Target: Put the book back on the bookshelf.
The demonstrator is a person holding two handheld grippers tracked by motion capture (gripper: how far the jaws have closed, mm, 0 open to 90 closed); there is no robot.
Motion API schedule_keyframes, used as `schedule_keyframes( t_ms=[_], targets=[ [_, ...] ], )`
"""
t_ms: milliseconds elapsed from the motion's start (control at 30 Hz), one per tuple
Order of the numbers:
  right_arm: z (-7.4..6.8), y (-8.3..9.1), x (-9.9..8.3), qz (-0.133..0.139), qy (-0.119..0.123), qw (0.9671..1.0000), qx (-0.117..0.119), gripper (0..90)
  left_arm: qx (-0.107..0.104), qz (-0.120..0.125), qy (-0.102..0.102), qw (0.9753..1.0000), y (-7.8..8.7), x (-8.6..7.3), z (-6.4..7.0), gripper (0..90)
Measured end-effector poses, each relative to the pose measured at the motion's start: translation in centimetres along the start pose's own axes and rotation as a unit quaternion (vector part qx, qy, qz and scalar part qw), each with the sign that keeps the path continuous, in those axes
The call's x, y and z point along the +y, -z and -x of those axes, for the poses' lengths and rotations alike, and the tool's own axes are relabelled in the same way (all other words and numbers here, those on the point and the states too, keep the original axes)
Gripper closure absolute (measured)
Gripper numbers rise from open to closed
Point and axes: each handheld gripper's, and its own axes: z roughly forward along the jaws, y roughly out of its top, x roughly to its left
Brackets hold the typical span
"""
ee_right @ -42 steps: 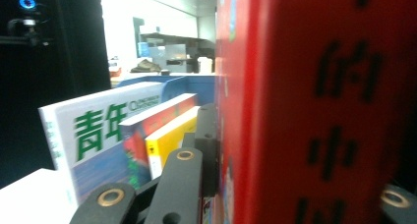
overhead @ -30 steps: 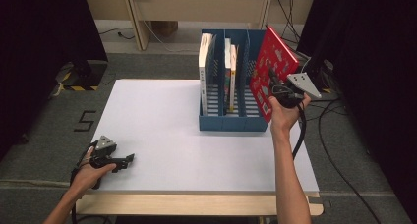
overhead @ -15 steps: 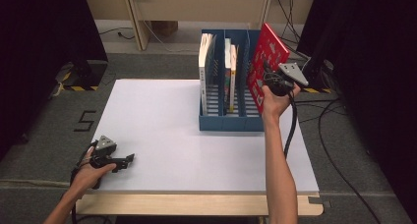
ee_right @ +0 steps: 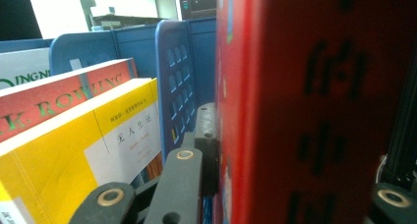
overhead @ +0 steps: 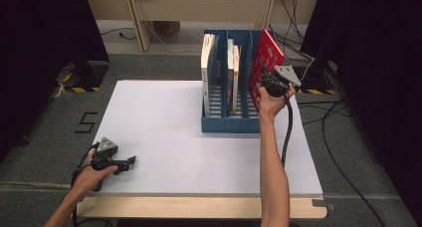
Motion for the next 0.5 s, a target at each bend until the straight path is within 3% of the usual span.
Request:
schedule_keyframes(
  t_ms=[500],
  targets=[
    [-0.2,-1.9,-1.6,-0.015,0.008,0.9997,-0.018,79.0,0.0,-0.001,-0.001,1.0,0.0,0.0,0.0,13.0]
  ],
)
